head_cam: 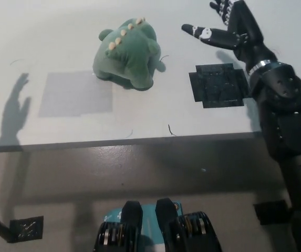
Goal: Use both hands to pick up a dinasour on the right side and move it to the left side
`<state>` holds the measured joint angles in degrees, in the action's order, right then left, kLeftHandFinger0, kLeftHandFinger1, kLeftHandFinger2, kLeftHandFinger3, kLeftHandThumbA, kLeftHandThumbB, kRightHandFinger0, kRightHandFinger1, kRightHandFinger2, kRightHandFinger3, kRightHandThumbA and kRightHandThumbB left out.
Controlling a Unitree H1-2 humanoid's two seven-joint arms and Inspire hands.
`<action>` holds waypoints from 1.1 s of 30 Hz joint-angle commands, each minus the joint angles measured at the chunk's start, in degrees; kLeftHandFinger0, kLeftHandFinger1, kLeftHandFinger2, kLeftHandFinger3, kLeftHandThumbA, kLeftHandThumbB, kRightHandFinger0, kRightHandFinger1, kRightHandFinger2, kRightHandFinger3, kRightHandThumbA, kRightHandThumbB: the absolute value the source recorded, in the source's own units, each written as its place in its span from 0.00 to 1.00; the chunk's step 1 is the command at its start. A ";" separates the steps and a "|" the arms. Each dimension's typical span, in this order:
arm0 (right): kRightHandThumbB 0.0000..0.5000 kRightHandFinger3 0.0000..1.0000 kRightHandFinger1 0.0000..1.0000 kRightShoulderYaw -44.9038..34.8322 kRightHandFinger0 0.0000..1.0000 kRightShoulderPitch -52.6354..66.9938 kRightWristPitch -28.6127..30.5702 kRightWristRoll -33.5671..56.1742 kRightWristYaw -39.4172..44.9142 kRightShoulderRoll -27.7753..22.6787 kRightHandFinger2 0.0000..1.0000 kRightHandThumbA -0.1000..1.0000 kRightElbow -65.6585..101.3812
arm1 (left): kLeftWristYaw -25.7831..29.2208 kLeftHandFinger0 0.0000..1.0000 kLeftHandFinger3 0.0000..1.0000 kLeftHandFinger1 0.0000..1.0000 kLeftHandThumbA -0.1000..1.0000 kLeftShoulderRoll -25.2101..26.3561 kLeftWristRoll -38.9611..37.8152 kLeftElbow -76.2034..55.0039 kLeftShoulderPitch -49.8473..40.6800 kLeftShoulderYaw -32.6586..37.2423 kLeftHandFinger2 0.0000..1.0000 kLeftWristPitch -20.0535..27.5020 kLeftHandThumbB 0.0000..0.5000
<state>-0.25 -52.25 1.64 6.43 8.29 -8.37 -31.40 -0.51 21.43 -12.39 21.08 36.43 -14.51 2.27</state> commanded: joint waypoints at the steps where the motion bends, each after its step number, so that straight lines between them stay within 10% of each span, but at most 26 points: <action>1: 0.16 1.00 1.00 -1.61 1.00 -0.82 -1.08 2.36 2.26 -1.58 1.00 1.00 4.18 | -2.47 1.00 1.00 1.00 1.00 2.83 -1.85 -6.75 -0.99 -0.86 1.00 -2.72 0.80; 23: 0.13 1.00 1.00 -7.28 1.00 24.22 -5.83 11.15 5.61 -4.60 1.00 1.00 31.86 | -3.67 1.00 1.00 1.00 1.00 -7.88 0.07 -29.32 -23.21 3.87 1.00 2.43 0.57; 33: 0.20 1.00 1.00 -7.79 1.00 32.59 -3.16 12.16 7.39 -6.29 1.00 1.00 35.59 | -3.17 1.00 1.00 1.00 1.00 -12.05 1.18 -29.15 -27.85 5.71 1.00 4.38 0.68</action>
<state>-6.98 -20.93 -4.30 16.07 13.55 -13.16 1.01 -3.57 10.39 -12.07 -6.53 9.53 -9.29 3.06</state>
